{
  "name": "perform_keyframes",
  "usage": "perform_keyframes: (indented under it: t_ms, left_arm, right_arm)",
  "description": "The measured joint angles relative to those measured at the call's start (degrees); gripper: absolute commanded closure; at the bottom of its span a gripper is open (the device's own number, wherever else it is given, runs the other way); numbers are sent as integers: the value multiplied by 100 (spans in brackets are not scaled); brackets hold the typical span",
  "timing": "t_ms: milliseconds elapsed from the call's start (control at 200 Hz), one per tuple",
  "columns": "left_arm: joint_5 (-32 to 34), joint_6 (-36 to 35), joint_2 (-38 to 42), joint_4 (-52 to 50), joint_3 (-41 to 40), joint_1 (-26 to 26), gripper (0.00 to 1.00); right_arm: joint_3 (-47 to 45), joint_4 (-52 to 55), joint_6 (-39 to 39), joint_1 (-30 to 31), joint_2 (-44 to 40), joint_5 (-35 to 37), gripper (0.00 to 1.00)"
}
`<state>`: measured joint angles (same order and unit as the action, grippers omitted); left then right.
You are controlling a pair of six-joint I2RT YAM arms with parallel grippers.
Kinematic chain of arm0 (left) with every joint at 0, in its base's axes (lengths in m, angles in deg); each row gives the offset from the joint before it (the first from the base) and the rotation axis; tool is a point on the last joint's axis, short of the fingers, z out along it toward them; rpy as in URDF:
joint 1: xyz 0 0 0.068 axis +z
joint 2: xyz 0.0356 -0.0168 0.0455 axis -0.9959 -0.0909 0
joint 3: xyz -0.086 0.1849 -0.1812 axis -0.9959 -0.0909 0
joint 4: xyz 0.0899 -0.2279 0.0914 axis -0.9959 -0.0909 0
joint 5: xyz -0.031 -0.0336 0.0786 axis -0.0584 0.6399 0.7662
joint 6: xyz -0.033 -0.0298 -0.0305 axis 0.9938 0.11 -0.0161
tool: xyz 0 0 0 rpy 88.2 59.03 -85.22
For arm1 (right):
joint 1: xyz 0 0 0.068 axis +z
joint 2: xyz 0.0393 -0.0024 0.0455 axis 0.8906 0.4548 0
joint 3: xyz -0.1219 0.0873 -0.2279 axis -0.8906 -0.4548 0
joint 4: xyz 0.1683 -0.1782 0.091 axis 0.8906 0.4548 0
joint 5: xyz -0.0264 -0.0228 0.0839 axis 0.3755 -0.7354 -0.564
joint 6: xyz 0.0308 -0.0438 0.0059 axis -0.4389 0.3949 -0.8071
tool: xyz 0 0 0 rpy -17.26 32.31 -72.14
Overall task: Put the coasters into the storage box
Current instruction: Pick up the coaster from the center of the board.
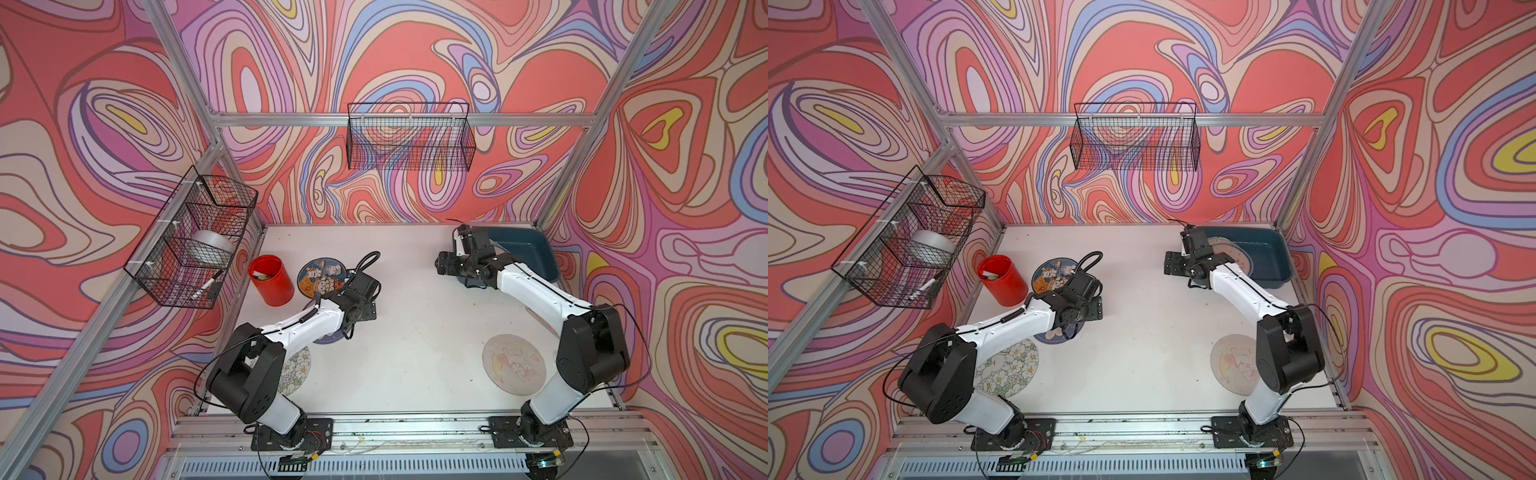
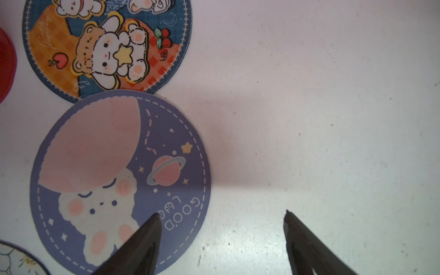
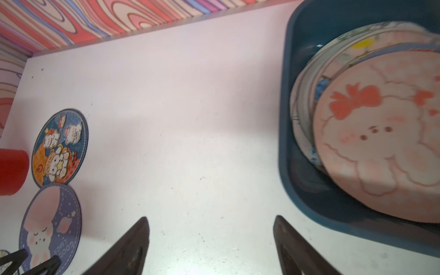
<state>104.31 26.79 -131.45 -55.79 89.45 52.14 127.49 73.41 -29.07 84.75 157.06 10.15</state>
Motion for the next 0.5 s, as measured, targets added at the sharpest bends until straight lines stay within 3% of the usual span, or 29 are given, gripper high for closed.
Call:
perform_keyframes:
  t_ms: [501]
  left_arm:
    - [175,83,-181,-409,-55,114,18]
  right_arm:
    - [92,-201,-280,748,1064,-509,17]
